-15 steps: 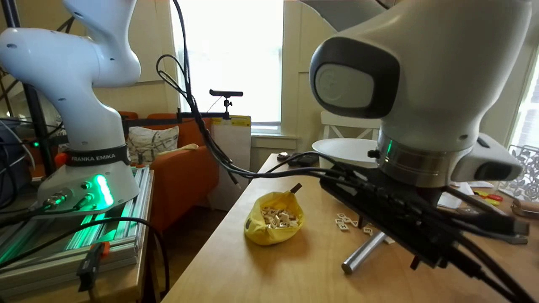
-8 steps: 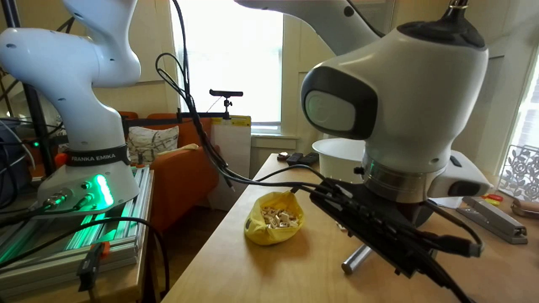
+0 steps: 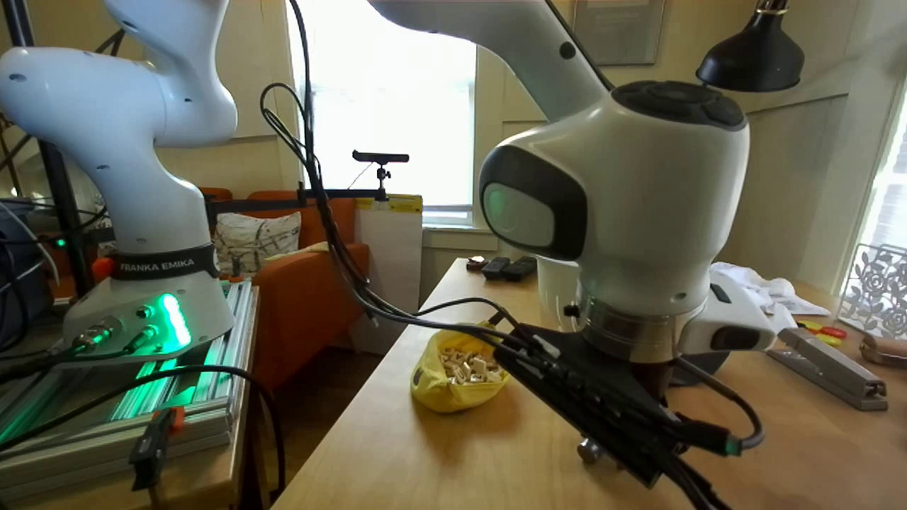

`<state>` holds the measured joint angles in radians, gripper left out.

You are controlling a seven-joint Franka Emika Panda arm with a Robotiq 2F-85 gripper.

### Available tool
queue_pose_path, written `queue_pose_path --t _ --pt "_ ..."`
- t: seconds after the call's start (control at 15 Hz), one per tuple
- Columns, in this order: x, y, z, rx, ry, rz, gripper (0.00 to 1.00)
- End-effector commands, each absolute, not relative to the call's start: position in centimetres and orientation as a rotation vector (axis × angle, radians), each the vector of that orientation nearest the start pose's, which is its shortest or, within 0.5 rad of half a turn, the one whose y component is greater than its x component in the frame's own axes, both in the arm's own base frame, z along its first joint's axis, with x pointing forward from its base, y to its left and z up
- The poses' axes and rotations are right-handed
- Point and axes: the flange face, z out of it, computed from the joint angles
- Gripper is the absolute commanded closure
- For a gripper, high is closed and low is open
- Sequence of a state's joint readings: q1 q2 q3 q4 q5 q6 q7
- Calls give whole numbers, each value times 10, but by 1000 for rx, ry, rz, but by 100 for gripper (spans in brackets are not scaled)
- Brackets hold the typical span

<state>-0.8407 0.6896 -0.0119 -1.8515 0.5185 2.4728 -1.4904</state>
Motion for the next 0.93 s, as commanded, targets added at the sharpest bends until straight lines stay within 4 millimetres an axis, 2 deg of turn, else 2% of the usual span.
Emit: queue_pose_path --t 0.0,0.13,0.27,0.53,0.73,0.87 --pt "404 -466 148 -2927 -365 -392 88" --pt "408 -465 157 -2919 -362 -411 97" --pt "419 -467 178 -2915 -340 -453 94" --pt "456 -481 241 -2949 -330 -656 94" --pt "484 -499 282 -3045 -484 -804 94" --pt "496 -514 298 -3119 -582 -861 94"
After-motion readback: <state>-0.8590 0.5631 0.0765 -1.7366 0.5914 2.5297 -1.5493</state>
